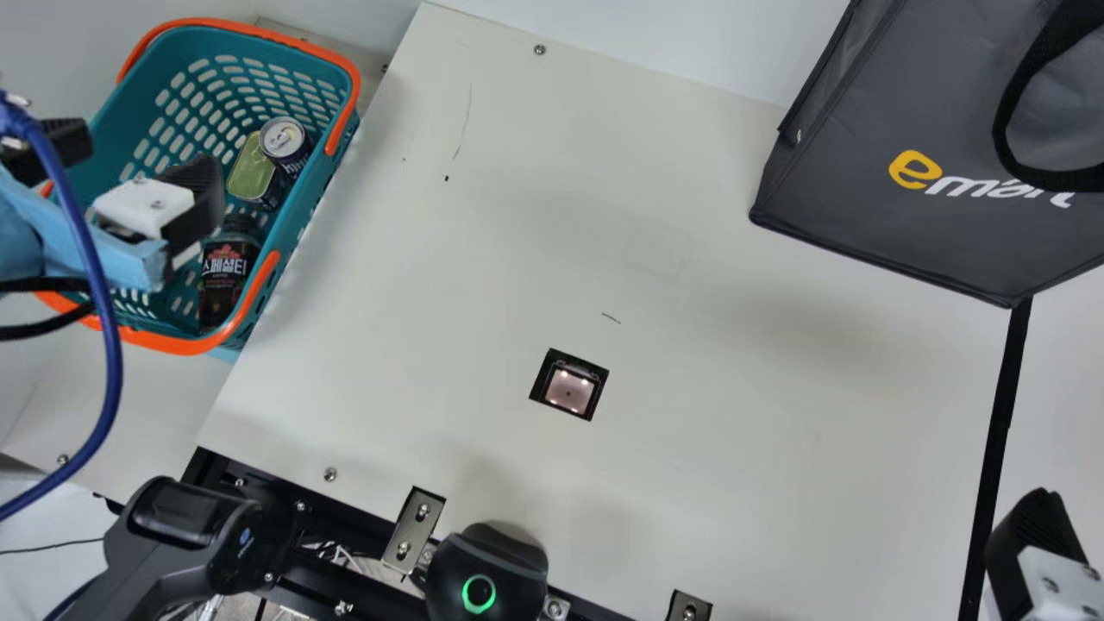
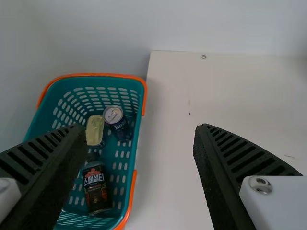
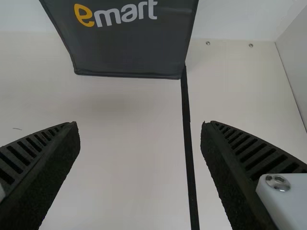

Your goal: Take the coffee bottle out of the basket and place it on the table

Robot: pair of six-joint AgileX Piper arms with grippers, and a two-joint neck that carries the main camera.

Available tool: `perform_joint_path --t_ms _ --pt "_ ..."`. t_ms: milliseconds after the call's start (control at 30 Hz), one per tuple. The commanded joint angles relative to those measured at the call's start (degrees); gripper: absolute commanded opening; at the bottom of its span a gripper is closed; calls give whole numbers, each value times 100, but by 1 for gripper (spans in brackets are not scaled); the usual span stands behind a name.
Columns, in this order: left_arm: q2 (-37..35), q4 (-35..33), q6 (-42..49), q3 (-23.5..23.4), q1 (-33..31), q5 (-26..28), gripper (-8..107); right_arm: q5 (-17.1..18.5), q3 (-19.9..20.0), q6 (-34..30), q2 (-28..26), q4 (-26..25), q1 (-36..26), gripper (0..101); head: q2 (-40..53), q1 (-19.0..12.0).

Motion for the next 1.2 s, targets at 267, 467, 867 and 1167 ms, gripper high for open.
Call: perform_joint_path --t_ms 267,467,867,1167 --pt "231 -258 288 55 1009 -305 90 0 0 0 0 0 0 91 23 -148" --pt "409 -531 649 73 1629 -478 90 0 0 0 0 0 0 91 23 -148" --pt "785 -802 1119 125 2641 -832 90 0 0 0 0 0 0 91 23 -148" --pt "1050 -275 590 193 2663 -976 90 0 0 0 0 0 0 91 23 -148"
